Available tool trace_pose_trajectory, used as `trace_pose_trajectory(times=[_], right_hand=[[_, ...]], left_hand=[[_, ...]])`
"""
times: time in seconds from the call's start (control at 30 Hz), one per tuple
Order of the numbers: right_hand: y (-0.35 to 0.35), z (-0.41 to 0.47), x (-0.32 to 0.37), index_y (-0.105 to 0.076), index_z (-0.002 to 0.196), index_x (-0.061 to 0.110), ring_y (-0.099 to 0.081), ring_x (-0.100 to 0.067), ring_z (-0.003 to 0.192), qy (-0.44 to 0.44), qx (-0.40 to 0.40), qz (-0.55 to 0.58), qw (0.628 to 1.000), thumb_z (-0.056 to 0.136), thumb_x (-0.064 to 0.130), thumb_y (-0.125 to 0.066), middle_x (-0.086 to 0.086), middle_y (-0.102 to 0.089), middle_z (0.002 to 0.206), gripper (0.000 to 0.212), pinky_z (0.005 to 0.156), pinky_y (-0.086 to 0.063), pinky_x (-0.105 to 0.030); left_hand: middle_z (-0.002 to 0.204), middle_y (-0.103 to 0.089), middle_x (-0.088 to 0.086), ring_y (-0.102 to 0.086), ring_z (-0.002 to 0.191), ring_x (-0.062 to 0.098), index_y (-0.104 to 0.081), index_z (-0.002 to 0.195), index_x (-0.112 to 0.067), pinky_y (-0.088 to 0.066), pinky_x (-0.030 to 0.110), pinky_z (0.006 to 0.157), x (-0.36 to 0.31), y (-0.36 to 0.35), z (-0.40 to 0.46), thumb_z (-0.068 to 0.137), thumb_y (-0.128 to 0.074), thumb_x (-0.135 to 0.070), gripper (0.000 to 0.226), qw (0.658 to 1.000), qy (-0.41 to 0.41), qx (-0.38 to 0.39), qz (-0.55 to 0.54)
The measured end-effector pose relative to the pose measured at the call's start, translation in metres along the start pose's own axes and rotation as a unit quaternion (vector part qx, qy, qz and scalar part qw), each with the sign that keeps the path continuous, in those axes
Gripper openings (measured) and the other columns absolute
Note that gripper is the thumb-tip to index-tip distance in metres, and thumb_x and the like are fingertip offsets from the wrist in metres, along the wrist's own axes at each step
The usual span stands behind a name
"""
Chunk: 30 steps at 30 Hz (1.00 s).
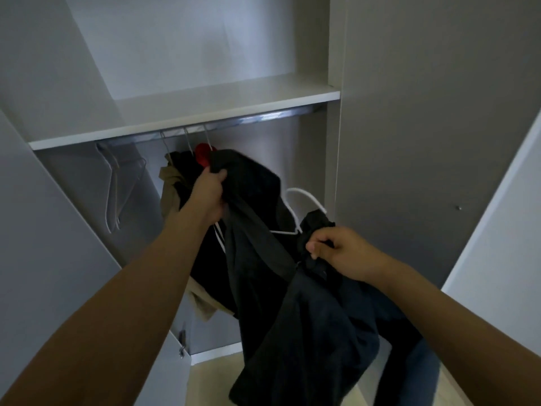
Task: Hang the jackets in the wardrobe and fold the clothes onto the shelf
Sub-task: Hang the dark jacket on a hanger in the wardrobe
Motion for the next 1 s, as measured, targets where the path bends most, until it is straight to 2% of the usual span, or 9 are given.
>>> trace_pose_trajectory(times=[0.1, 0.2, 0.37, 0.5, 0.6, 0.67, 0.73, 0.87, 1.0], right_hand=[[0.012, -0.001, -0.022, -0.055, 0.063, 0.017, -0.043, 0.002, 0.051, -0.055, -0.042, 0.05, 0.996, 0.098, 0.021, -0.054, 0.012, -0.049, 0.052, 0.035, 0.055, -0.036, -0.015], [0.023, -0.003, -0.029, -0.058, 0.067, 0.013, -0.046, -0.004, 0.057, -0.085, -0.083, 0.114, 0.986, 0.098, 0.024, -0.054, 0.011, -0.053, 0.055, 0.033, 0.057, -0.037, -0.014], [0.022, 0.0, -0.021, -0.059, 0.069, 0.011, -0.046, -0.021, 0.078, -0.101, -0.111, 0.26, 0.954, 0.098, 0.024, -0.055, -0.013, -0.052, 0.078, 0.031, 0.075, -0.036, -0.033], [0.028, -0.001, -0.023, -0.059, 0.066, 0.012, -0.051, -0.023, 0.077, -0.107, -0.139, 0.299, 0.938, 0.098, 0.022, -0.056, -0.012, -0.055, 0.074, 0.033, 0.075, -0.043, -0.034], [0.027, 0.0, -0.023, -0.06, 0.064, 0.014, -0.051, -0.021, 0.074, -0.1, -0.141, 0.305, 0.936, 0.097, 0.023, -0.056, -0.008, -0.056, 0.07, 0.034, 0.074, -0.044, -0.032], [0.023, 0.002, -0.022, -0.059, 0.065, 0.014, -0.048, -0.021, 0.072, -0.101, -0.132, 0.294, 0.941, 0.097, 0.024, -0.056, -0.01, -0.054, 0.071, 0.034, 0.073, -0.042, -0.032], [0.018, 0.002, -0.019, -0.06, 0.066, 0.014, -0.049, -0.022, 0.073, -0.105, -0.116, 0.272, 0.949, 0.097, 0.026, -0.057, -0.011, -0.055, 0.073, 0.033, 0.073, -0.041, -0.031], [0.011, -0.005, -0.021, -0.063, 0.067, 0.015, -0.054, -0.019, 0.073, -0.122, -0.092, 0.239, 0.959, 0.096, 0.028, -0.058, -0.008, -0.061, 0.073, 0.032, 0.072, -0.046, -0.029], [0.004, -0.016, -0.027, -0.063, 0.065, 0.017, -0.054, -0.007, 0.061, -0.135, -0.061, 0.228, 0.962, 0.095, 0.029, -0.059, 0.005, -0.06, 0.061, 0.033, 0.056, -0.044, -0.013]], left_hand=[[0.11, -0.067, 0.009, -0.067, 0.093, 0.019, -0.057, 0.125, -0.008, -0.056, 0.027, 0.081, 0.012, -0.049, -0.036, 0.1, -0.045, -0.006, 0.027, 0.981, -0.03, 0.134, 0.138], [0.112, -0.059, 0.015, -0.062, 0.091, 0.019, -0.066, 0.113, -0.007, -0.048, 0.017, 0.086, 0.037, -0.069, -0.053, 0.097, -0.055, -0.019, 0.023, 0.887, -0.09, 0.177, 0.417], [0.129, -0.053, -0.002, -0.052, 0.117, 0.015, -0.045, 0.142, -0.038, -0.039, 0.027, 0.104, 0.079, -0.076, -0.069, 0.097, -0.049, -0.008, 0.053, 0.897, 0.006, 0.279, 0.343], [0.145, -0.027, -0.009, -0.034, 0.132, 0.009, -0.029, 0.144, -0.044, -0.034, 0.029, 0.11, 0.086, -0.053, -0.074, 0.07, -0.065, -0.022, 0.085, 0.909, -0.08, 0.214, 0.35], [0.14, -0.037, -0.008, -0.048, 0.123, 0.011, -0.021, 0.14, -0.048, -0.047, 0.03, 0.096, 0.106, -0.032, -0.062, 0.069, -0.072, -0.022, 0.091, 0.966, -0.022, 0.148, 0.21], [0.13, -0.048, 0.002, -0.058, 0.111, 0.023, -0.034, 0.138, -0.031, -0.054, 0.033, 0.08, 0.123, -0.013, -0.036, 0.081, -0.07, -0.017, 0.068, 0.995, 0.097, 0.033, -0.003], [0.119, -0.053, 0.01, -0.059, 0.104, 0.027, -0.053, 0.117, -0.014, -0.054, 0.034, 0.072, 0.13, -0.006, -0.018, 0.088, -0.065, -0.019, 0.032, 0.981, 0.166, -0.044, -0.087], [0.105, -0.063, 0.011, -0.061, 0.093, 0.022, -0.061, 0.109, -0.012, -0.052, 0.031, 0.065, 0.134, -0.005, 0.0, 0.086, -0.068, -0.024, 0.027, 0.978, 0.2, -0.04, 0.049], [0.074, -0.051, 0.007, -0.047, 0.062, 0.015, -0.053, 0.086, -0.008, -0.044, 0.027, 0.059, 0.139, 0.01, 0.014, 0.095, -0.049, -0.004, 0.01, 0.966, 0.201, -0.086, 0.14]])
Point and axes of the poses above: each hand's wrist, its own z-axis towards the middle knuckle, its own y-axis out of the back of the hand, x = y × z, the point moved 10 cm from there along z, towards the middle knuckle
